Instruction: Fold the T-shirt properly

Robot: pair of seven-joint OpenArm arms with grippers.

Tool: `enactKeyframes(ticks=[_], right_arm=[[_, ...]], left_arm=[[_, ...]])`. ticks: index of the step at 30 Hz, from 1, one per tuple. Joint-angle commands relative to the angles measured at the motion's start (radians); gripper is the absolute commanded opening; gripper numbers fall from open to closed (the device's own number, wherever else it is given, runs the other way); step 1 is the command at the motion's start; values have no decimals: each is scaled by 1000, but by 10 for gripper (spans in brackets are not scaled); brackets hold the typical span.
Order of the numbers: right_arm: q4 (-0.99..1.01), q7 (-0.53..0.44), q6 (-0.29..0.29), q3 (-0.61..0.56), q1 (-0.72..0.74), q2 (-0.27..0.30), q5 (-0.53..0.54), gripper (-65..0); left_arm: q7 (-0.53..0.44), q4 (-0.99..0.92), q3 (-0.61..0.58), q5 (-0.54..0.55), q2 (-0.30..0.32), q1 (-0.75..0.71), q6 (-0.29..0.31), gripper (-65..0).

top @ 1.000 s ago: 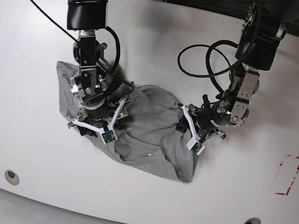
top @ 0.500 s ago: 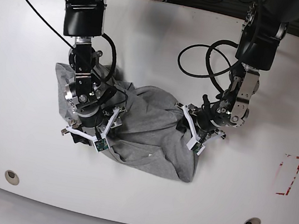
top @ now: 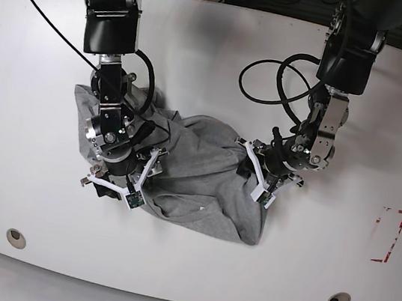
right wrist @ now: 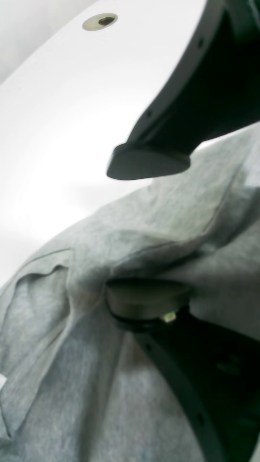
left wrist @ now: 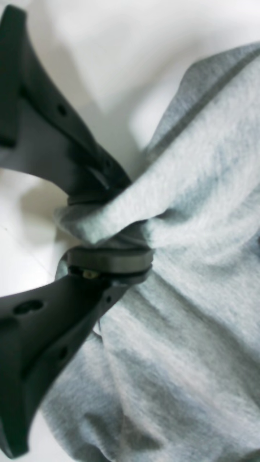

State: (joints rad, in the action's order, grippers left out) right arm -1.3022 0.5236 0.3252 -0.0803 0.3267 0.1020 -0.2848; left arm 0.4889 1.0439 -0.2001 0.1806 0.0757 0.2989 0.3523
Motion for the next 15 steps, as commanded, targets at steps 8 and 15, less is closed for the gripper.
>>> enactKeyframes(ticks=[8,15], right_arm=[[108,-41,-8,1,78,0,-6,-250],[109,-50,-7,1,78,2,-6,-320]], left_arm=[[92,-9,-2,-51,11,-7,-19,-493],[92,-9,-2,-51,11,-5,-19,-493]])
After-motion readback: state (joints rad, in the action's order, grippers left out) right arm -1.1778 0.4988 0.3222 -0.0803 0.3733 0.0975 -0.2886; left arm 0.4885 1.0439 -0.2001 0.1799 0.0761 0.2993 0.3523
